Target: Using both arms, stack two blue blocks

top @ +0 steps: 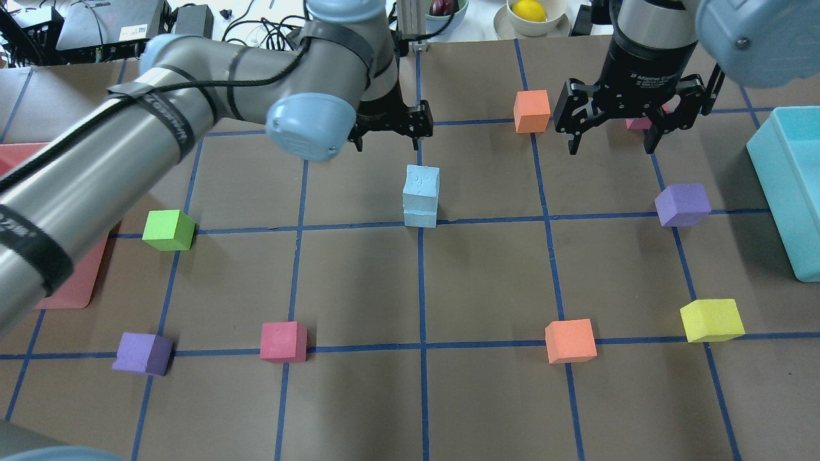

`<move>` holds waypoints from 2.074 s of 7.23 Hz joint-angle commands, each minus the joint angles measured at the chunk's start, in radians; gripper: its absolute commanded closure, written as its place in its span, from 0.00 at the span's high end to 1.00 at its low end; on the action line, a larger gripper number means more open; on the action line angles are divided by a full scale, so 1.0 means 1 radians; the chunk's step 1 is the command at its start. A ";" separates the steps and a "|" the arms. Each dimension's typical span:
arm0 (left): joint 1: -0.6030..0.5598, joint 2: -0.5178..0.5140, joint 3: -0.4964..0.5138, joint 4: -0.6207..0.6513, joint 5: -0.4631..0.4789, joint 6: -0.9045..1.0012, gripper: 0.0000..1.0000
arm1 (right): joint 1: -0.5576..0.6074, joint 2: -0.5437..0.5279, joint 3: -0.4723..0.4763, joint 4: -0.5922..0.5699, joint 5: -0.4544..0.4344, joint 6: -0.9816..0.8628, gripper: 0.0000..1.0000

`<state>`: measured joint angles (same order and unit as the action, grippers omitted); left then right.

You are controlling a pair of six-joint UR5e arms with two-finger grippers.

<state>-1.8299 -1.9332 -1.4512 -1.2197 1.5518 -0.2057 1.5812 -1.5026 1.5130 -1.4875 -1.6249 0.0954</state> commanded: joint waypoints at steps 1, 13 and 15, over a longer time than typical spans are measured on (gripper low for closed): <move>0.174 0.139 -0.004 -0.185 0.031 0.250 1.00 | -0.001 -0.005 0.009 -0.010 0.000 0.000 1.00; 0.273 0.387 -0.057 -0.345 0.027 0.315 1.00 | -0.003 -0.005 0.010 -0.031 0.002 -0.013 1.00; 0.273 0.389 -0.060 -0.348 0.025 0.315 1.00 | -0.003 -0.005 0.010 -0.030 -0.001 -0.016 1.00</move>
